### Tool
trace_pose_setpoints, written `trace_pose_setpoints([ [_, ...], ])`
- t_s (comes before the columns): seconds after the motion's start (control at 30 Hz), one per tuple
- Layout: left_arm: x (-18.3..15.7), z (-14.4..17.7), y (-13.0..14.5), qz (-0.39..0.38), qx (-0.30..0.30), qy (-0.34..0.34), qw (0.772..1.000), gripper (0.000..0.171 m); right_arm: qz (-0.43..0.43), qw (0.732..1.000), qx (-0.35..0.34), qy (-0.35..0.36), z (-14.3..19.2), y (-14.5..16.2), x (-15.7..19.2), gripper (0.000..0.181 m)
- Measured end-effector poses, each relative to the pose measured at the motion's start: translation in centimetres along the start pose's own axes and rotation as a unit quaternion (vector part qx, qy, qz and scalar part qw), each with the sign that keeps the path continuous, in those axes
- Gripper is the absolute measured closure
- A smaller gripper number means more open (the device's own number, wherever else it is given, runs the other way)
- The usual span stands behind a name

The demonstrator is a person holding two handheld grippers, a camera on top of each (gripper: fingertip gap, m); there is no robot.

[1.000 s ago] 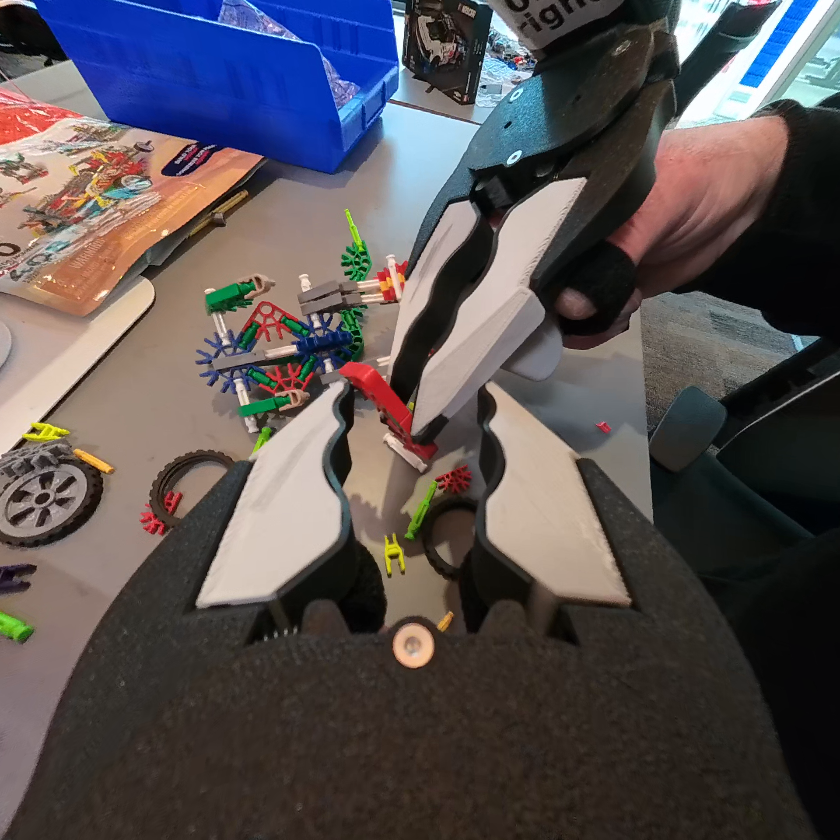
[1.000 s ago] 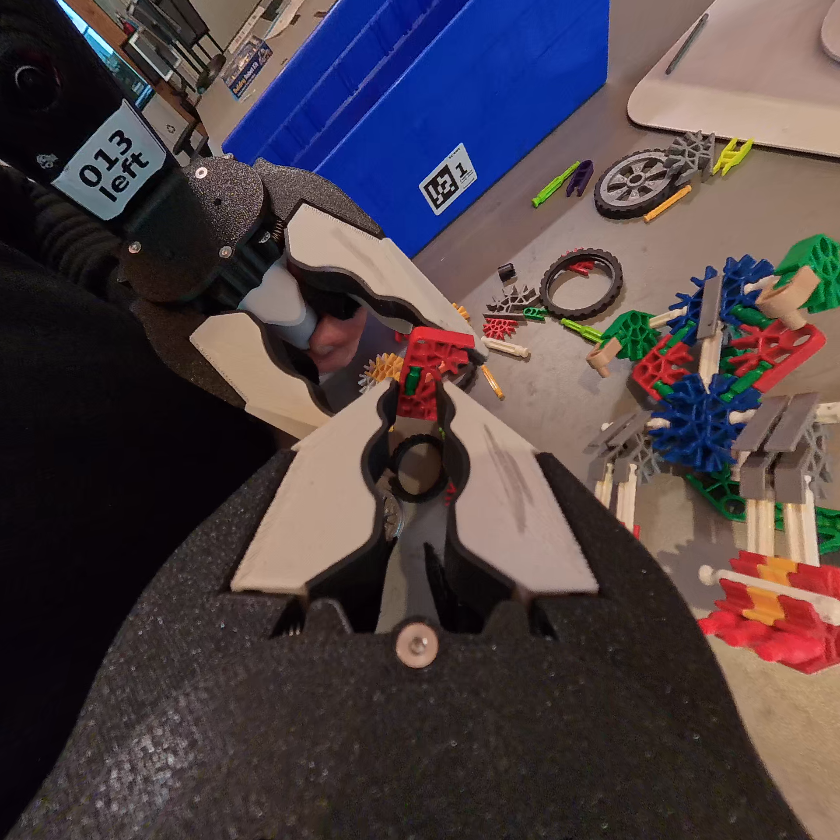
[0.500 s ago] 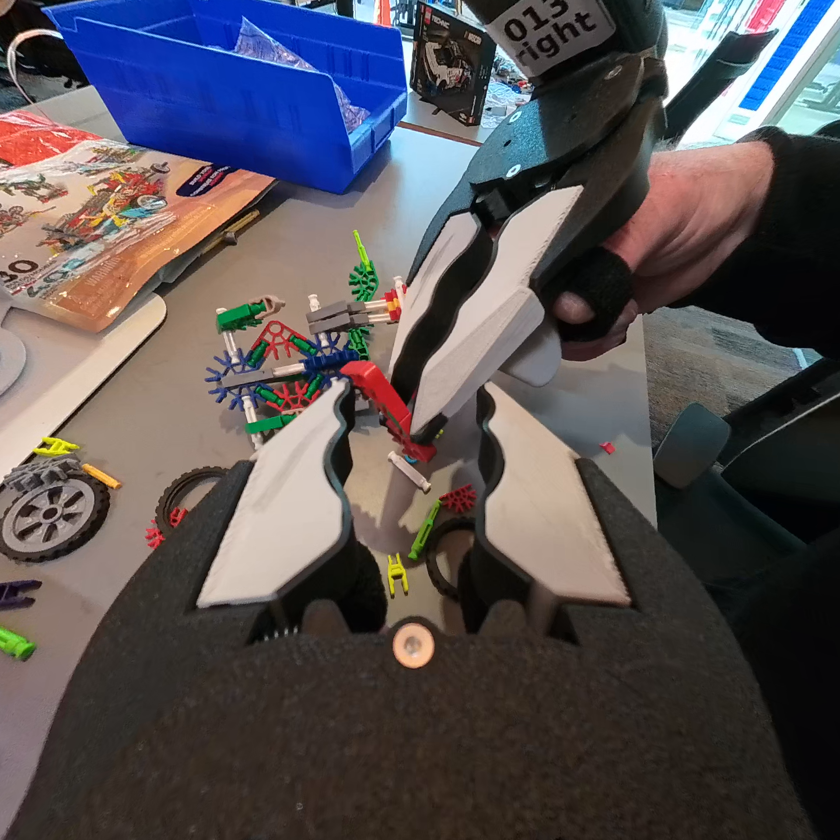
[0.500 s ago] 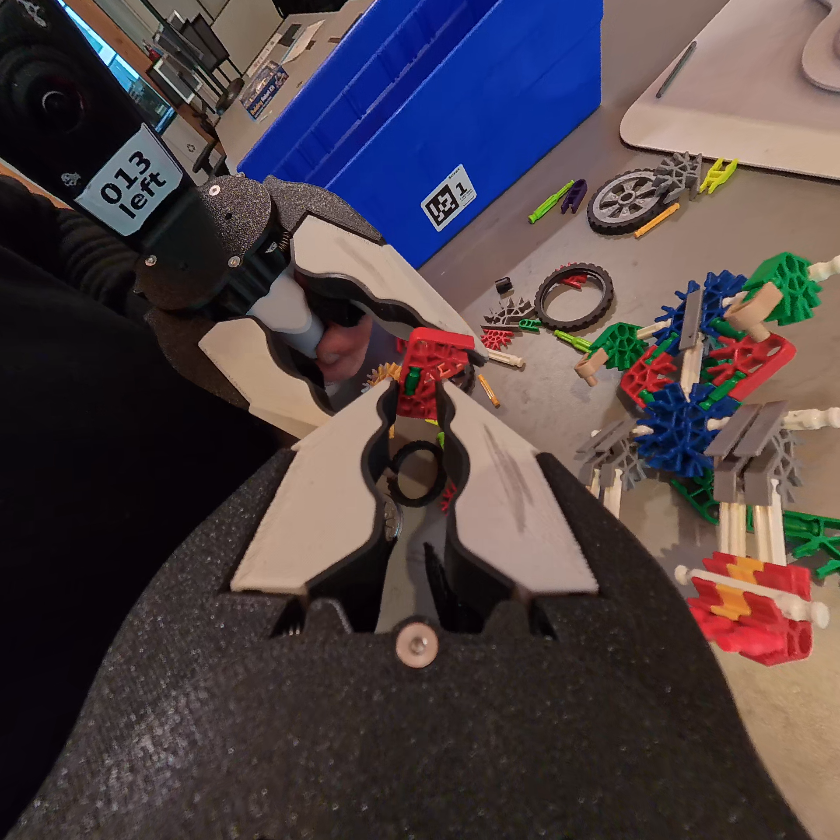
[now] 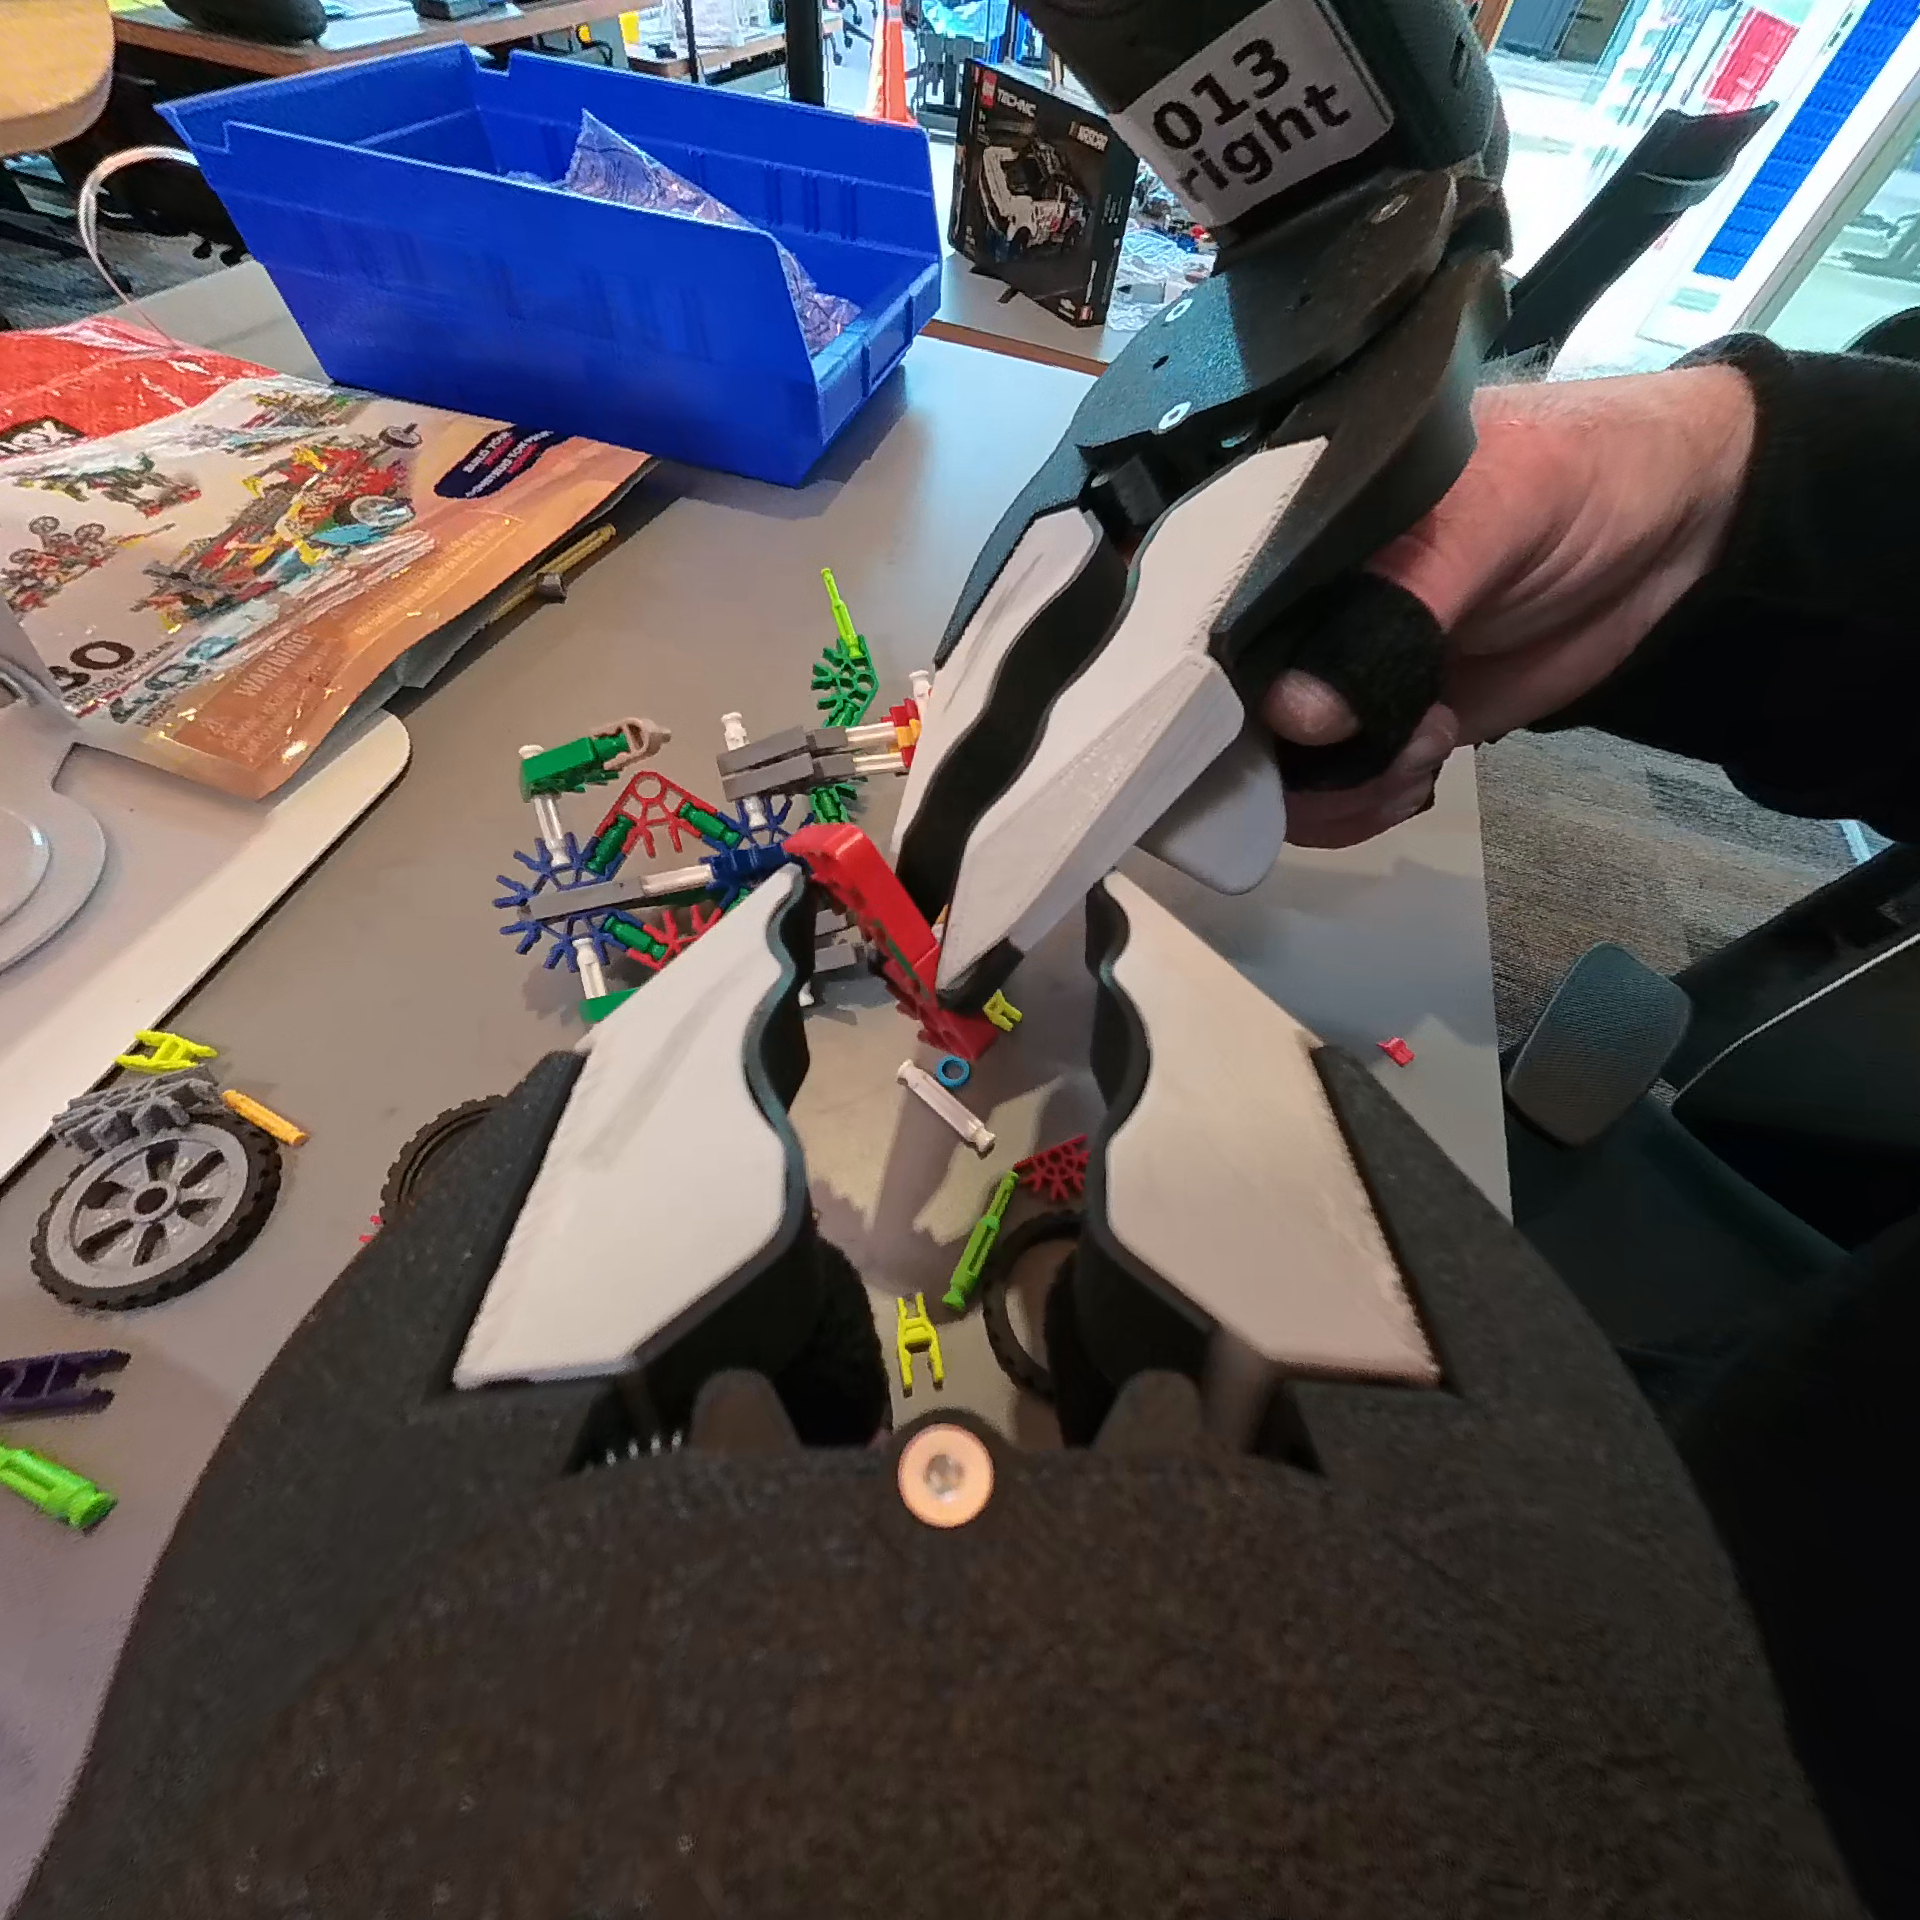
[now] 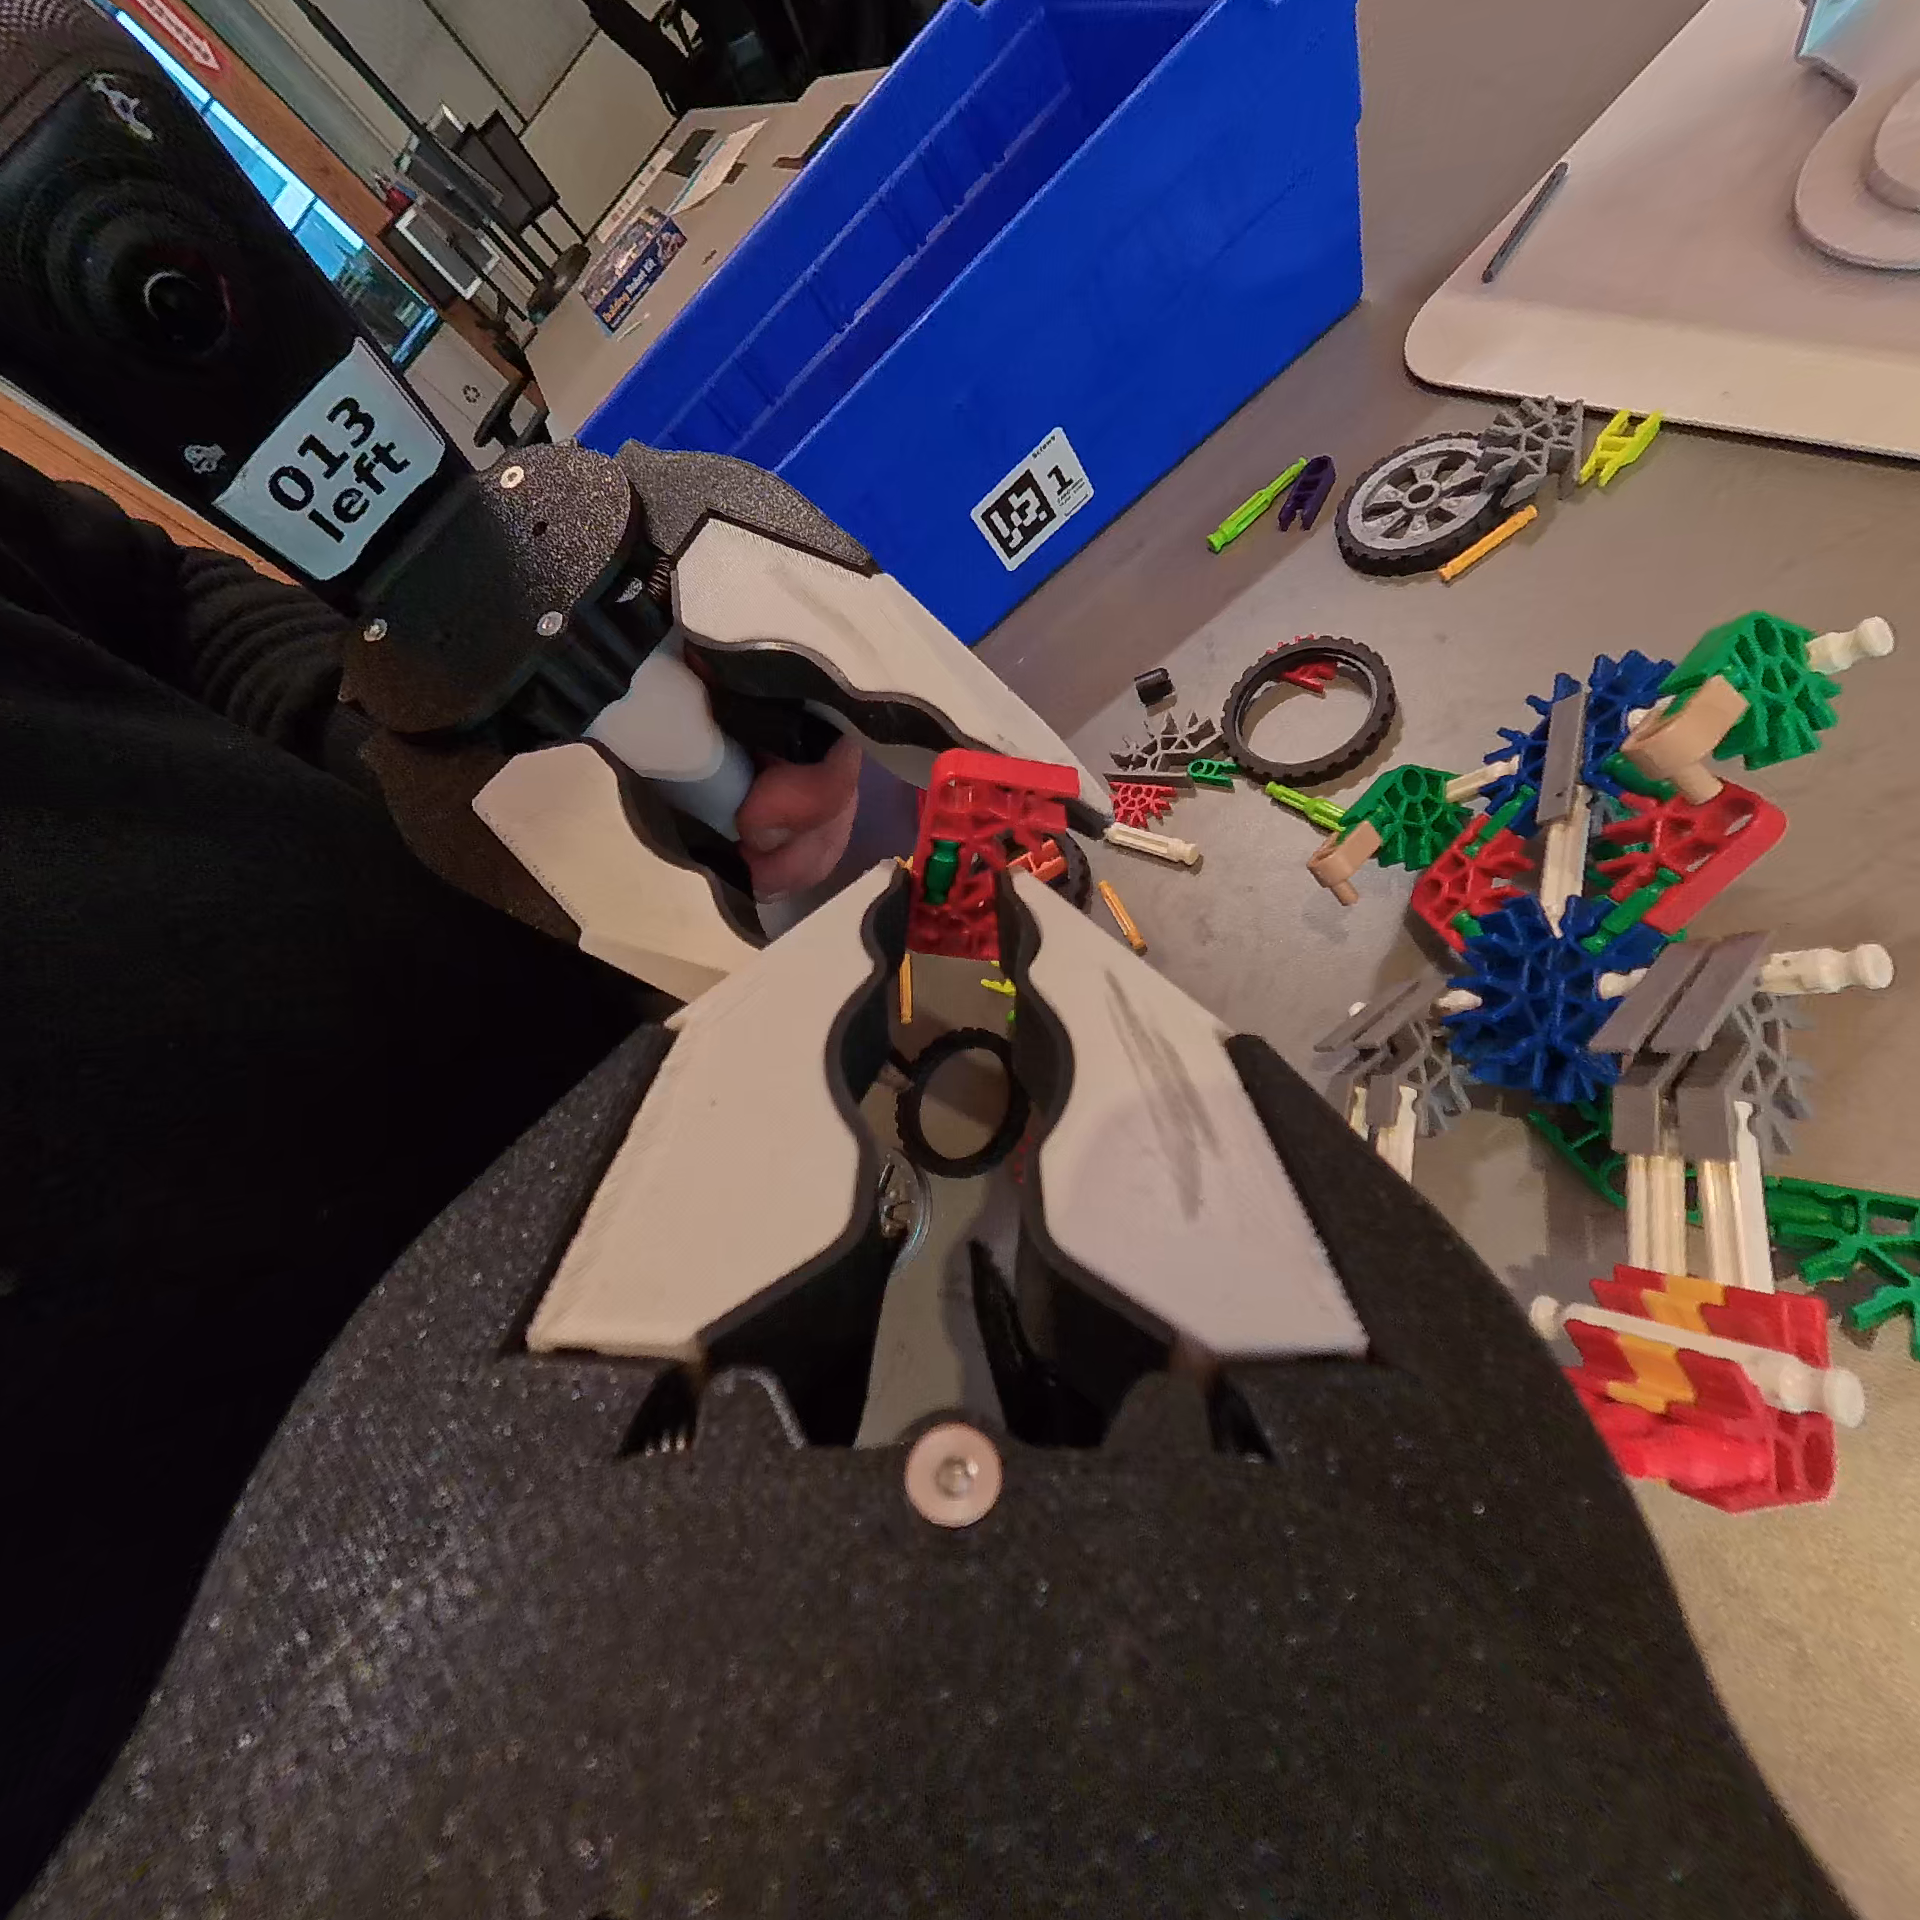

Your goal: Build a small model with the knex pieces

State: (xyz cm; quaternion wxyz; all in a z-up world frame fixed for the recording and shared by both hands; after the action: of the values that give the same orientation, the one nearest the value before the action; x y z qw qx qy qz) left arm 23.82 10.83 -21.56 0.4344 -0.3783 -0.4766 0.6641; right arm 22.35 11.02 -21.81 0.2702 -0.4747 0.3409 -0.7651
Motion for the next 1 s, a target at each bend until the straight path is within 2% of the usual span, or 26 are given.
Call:
trace_pose_setpoints([
  [0.8, 0.3, 0.2, -0.2, 0.009, -0.010, -0.001, 1.000, 0.123, 0.004, 1.000, -0.001, 0.000, 0.0, -0.4, 0.0, 0.165],
  [0.9, 0.5, 0.4, -0.2, 0.018, -0.013, 0.001, 1.000, 0.139, 0.010, 1.000, -0.008, 0.009, 0.2, -1.0, -0.1, 0.164],
  [1.0, 0.4, 0.4, -0.4, 0.025, -0.018, 0.007, 1.000, 0.143, 0.012, 1.000, -0.017, 0.009, 0.6, -1.3, 0.0, 0.164],
])
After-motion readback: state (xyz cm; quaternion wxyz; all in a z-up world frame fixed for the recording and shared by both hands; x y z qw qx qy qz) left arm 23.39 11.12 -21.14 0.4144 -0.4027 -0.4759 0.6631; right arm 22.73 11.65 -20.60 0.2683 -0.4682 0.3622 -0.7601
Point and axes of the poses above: each gripper's, where its closed fingertips meet, z back along the fingers, y out of its underside, x = y × z across the jaws, the point moved 1 cm from there along z, back along the fingers, and after that the axes turned 7 degrees about -x, right-handed, at the moved point
